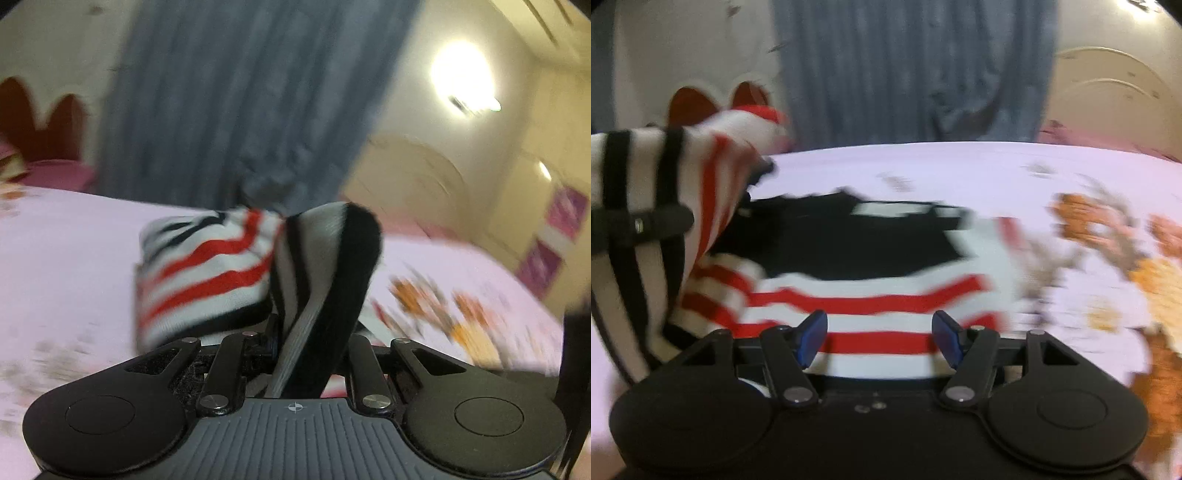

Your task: Fold small clothes

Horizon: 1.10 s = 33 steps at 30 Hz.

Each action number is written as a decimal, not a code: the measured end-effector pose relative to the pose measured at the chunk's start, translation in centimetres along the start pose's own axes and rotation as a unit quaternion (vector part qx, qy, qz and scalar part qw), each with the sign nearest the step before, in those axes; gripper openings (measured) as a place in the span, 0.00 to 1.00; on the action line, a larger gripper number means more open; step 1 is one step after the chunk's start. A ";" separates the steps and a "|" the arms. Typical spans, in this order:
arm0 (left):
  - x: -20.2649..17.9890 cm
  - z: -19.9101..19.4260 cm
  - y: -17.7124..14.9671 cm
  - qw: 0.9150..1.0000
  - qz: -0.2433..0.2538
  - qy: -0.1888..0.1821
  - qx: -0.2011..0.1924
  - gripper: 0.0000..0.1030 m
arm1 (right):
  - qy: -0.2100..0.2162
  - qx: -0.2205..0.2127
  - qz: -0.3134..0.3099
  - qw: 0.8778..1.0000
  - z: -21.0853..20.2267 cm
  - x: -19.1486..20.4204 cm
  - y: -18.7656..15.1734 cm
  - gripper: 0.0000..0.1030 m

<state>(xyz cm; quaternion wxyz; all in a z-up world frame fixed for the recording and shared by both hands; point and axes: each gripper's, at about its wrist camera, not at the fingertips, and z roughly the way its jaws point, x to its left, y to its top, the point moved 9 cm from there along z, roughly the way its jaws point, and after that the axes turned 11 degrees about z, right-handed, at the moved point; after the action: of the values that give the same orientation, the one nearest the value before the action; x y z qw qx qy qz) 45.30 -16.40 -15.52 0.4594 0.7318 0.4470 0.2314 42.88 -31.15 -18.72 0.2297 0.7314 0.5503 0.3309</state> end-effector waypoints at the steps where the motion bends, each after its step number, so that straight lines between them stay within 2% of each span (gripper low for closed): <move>1: -1.7 1.1 -0.7 1.000 0.018 -0.007 0.016 0.15 | -0.009 -0.002 0.008 1.000 -0.3 -1.5 0.2 0.60; 3: -4.1 2.6 -2.3 0.997 0.054 -0.014 0.051 0.16 | -0.028 -0.005 0.022 0.999 -1.0 -4.5 0.4 0.60; 5: -5.9 3.0 -3.7 0.993 0.099 0.006 0.062 0.20 | -0.036 -0.002 0.043 0.998 -1.4 -6.9 0.5 0.60; 6: -6.4 3.0 -4.0 0.991 0.114 0.008 0.065 0.34 | -0.033 0.000 0.053 0.998 -1.5 -7.5 0.6 0.60; 7: -7.0 2.8 -4.1 0.990 0.122 -0.001 0.068 0.56 | -0.026 0.001 0.063 0.998 -1.7 -8.1 0.8 0.60; 9: -8.2 1.8 -3.9 0.989 0.129 -0.030 0.071 0.77 | -0.007 -0.001 0.076 0.997 -2.0 -8.2 1.2 0.62; 12: -9.4 0.1 -4.1 0.984 0.155 -0.045 0.076 0.78 | 0.031 -0.006 0.092 0.995 -2.3 -7.1 2.3 0.68; 14: -8.4 -1.7 -4.0 0.987 0.137 -0.048 0.069 0.78 | 0.071 0.007 0.102 0.992 -1.9 -5.6 2.9 0.69; 17: -6.0 -5.1 -3.6 0.994 0.092 -0.022 0.049 0.78 | 0.127 0.055 0.107 0.985 -0.4 -2.8 2.6 0.80; 19: -3.5 -6.4 -3.1 0.997 0.073 0.004 0.040 0.78 | 0.148 0.092 0.108 0.979 1.2 -1.1 1.7 0.80; 21: -1.0 -7.6 -2.9 0.997 0.060 0.032 0.036 0.78 | 0.146 0.121 0.119 0.975 3.0 -0.4 0.6 0.72; 23: 1.2 -8.1 -3.0 0.996 0.047 0.059 0.037 0.78 | 0.143 0.130 0.130 0.973 4.2 -0.1 0.0 0.68; 27: 3.9 -8.3 -3.8 0.995 0.016 0.090 0.040 0.78 | 0.140 0.127 0.109 0.976 4.7 1.2 0.0 0.42; 29: 4.5 -7.7 -3.5 0.995 0.005 0.097 0.037 0.78 | 0.136 0.117 0.098 0.979 4.5 1.5 0.3 0.34; 30: 4.7 -7.0 -3.4 0.995 0.000 0.096 0.037 0.78 | 0.137 0.113 0.095 0.979 4.2 1.5 0.5 0.25; 33: 4.1 -5.3 -2.7 0.996 -0.001 0.088 0.032 0.78 | 0.138 0.062 0.073 0.986 1.8 1.4 1.8 0.22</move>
<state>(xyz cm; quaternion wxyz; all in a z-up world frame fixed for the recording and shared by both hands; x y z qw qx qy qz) 42.16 -9.91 -15.74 0.3948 0.7223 0.4937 0.2805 45.62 -30.25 -18.33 0.0813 0.7299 0.5411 0.4096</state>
